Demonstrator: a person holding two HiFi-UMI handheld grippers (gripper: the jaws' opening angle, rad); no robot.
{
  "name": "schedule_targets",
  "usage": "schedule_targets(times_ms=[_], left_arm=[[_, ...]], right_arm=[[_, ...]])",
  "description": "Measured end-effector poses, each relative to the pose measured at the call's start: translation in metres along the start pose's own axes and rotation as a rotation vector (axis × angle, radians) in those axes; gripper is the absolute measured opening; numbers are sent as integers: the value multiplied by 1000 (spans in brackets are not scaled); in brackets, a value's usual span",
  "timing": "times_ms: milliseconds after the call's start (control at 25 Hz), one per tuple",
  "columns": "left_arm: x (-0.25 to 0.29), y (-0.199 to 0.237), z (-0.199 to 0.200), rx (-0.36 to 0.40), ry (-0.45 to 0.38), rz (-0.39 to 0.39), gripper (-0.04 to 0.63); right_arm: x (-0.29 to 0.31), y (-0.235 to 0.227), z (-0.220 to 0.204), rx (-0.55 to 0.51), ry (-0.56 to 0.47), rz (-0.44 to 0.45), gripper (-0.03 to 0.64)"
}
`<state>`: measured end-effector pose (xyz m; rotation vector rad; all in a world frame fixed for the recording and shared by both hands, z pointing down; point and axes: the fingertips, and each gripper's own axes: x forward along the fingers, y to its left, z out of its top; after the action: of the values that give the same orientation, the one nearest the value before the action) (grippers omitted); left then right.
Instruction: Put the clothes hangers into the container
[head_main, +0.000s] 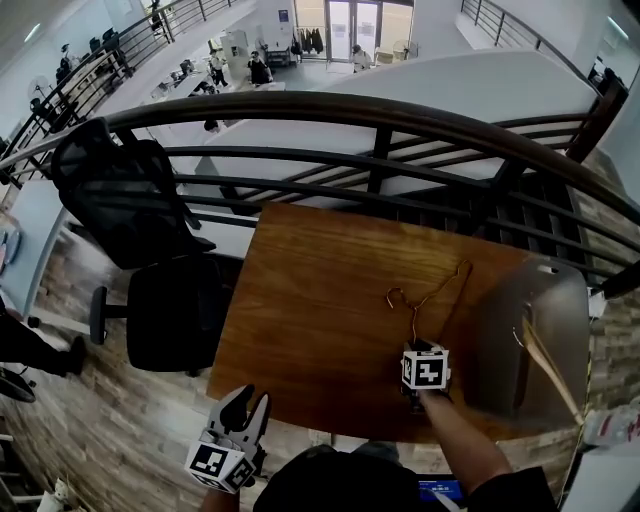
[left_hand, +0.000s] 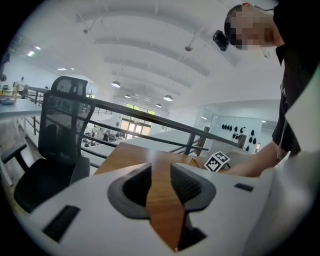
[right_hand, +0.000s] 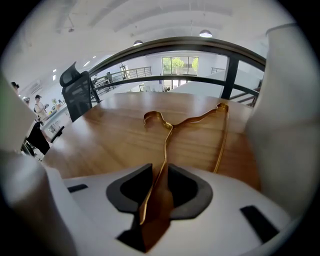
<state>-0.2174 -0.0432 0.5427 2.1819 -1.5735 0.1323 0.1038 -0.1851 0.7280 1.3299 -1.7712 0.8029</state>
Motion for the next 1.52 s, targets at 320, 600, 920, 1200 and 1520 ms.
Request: schedule_targets(times_ms=[320,600,920,1200,1520], left_arm=[[4,-1,-7,-26,17,-12,124],[9,-12,-12,-20,33,-47,124],[17,-23,-12,-6,35,-90,124],[23,-35,-6,12,26,-139,124],[33,-55,14,61,-10,-213,124]], right_arm=[[-2,6,1,53,3,43,16],[-26,41,0,-44,-29,176,8],[-69,72,21,102,-124,376,8],[-120,95,52,22,-265,432,8],[-188,107,88,-68,-406,467,8]])
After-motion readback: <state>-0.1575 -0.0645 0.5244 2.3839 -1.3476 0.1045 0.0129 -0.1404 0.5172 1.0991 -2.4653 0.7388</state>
